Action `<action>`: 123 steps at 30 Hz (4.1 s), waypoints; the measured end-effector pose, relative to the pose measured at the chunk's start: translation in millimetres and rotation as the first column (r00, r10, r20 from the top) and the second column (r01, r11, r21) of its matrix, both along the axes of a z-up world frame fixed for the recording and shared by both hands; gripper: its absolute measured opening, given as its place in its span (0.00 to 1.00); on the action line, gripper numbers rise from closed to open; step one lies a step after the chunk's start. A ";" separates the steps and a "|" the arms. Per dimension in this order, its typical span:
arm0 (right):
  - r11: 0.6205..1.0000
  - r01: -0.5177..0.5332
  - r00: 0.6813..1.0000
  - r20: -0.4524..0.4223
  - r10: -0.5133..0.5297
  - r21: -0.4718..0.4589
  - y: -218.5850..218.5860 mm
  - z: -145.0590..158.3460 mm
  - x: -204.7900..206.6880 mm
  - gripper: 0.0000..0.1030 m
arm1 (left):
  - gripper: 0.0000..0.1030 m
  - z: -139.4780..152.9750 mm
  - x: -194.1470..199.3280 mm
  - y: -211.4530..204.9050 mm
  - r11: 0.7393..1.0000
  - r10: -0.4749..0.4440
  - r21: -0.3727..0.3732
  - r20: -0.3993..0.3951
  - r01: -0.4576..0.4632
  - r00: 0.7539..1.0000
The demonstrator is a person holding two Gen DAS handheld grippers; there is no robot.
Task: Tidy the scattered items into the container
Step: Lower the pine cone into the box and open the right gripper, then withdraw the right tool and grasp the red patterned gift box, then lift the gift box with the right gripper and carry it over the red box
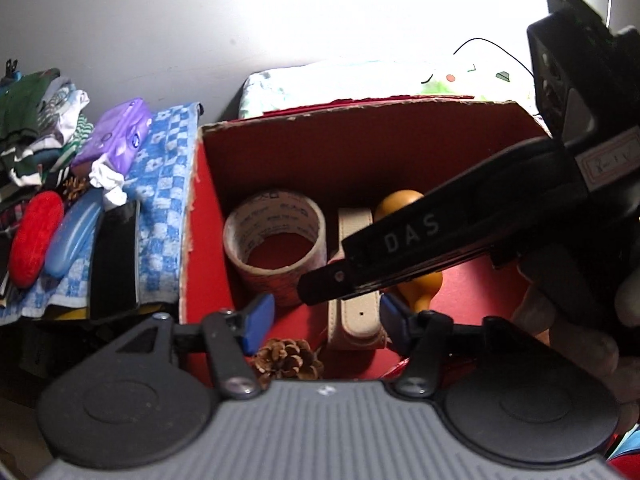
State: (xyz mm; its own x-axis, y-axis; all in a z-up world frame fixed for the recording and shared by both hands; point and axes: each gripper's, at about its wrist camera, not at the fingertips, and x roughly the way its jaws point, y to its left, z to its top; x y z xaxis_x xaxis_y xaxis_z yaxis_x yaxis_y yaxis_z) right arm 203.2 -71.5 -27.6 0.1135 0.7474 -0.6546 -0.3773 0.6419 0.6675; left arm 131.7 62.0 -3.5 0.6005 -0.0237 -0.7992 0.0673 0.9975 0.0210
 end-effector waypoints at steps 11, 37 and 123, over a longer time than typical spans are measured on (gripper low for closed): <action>0.991 0.121 0.983 0.145 -0.113 -0.051 -29.9 19.5 -13.2 0.30 | 0.67 0.2 4.8 -0.8 0.999 0.035 0.012 -0.028 -0.035 0.999; 0.947 0.267 0.946 0.236 -0.223 -0.179 -34.2 -1.8 -29.1 0.30 | 0.99 -9.1 17.7 -15.1 0.999 0.041 0.009 -0.054 -0.040 0.998; 0.904 0.350 0.834 0.357 -0.420 0.246 -210.6 92.7 -60.6 0.57 | 0.76 107.6 -9.1 -149.5 0.950 -0.261 -0.088 0.300 0.299 0.918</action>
State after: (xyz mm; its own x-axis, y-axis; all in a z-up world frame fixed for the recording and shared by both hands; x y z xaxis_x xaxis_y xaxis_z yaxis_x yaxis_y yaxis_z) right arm 142.7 -282.1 65.0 0.6350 0.6807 -0.3653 -0.3750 0.6850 0.6247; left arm 122.6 -87.5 104.1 0.7534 -0.3157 -0.5768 0.3545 0.9338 -0.0480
